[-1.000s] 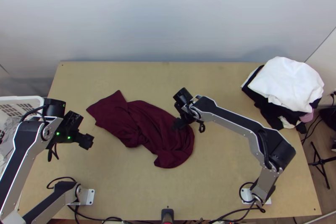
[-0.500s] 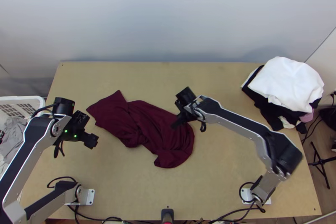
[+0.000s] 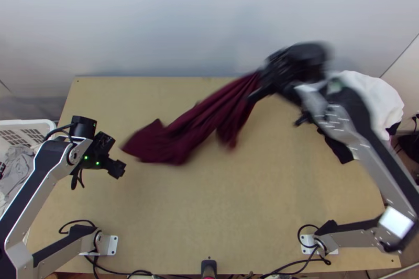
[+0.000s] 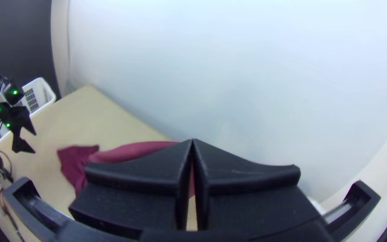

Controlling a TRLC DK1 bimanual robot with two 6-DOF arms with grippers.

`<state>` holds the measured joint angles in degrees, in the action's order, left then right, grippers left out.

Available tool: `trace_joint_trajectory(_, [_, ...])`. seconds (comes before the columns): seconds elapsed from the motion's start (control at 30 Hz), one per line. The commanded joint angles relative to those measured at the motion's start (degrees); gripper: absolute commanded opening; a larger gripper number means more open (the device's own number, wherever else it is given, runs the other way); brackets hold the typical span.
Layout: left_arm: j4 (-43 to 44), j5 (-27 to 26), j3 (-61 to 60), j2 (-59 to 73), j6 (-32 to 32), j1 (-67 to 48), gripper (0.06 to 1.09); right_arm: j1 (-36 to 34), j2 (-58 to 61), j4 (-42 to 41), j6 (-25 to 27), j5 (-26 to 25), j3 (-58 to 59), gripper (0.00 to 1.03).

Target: Fold the t-shirt

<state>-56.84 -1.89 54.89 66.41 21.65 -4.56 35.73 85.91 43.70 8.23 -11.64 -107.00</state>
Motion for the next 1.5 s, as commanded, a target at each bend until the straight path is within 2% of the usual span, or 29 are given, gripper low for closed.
trace_joint_trajectory(0.0, [3.9,0.0,2.0,1.9,-1.0,-0.1,1.03,-0.9,-5.0,-7.6,13.3,-12.3,-17.9,0.03])
trace_joint_trajectory(0.1, [4.5,0.0,3.6,3.4,-1.0,-0.3,1.03,-0.9,-6.4,-8.8,13.0,-15.2,-23.2,0.03])
trace_joint_trajectory(0.3, [6.0,0.0,4.6,5.7,-0.5,-0.5,1.03,4.0,-10.1,-10.7,12.4,-21.3,-23.0,0.03])
trace_joint_trajectory(0.63, [6.1,0.0,7.6,8.4,-0.3,-2.6,1.03,8.2,-9.5,-11.9,16.7,-22.3,-22.9,0.03])
trace_joint_trajectory(0.83, [6.1,0.0,8.0,8.5,-0.5,-2.7,1.03,16.1,-7.8,-9.9,14.7,-22.8,-17.9,0.03])
trace_joint_trajectory(0.97, [6.1,0.0,7.7,8.5,-0.3,-2.6,1.03,22.6,-0.4,-10.0,15.9,-22.8,-23.4,0.03])
trace_joint_trajectory(1.1, [5.1,-0.2,10.1,7.9,-1.2,-4.1,1.03,22.7,4.6,-16.8,23.5,-22.5,-25.6,0.03])
trace_joint_trajectory(1.2, [2.0,-0.4,14.2,7.7,-1.6,-8.6,1.03,22.0,5.2,-17.4,22.4,-22.6,-25.0,0.03])
trace_joint_trajectory(1.33, [0.9,-0.5,16.4,9.2,-1.5,-13.0,1.03,16.7,6.5,-21.0,18.9,-23.7,-24.9,0.03])
trace_joint_trajectory(1.47, [-0.5,-2.4,18.6,13.3,-5.4,-20.9,1.03,15.8,6.8,-20.8,18.5,-24.0,-23.5,0.03])
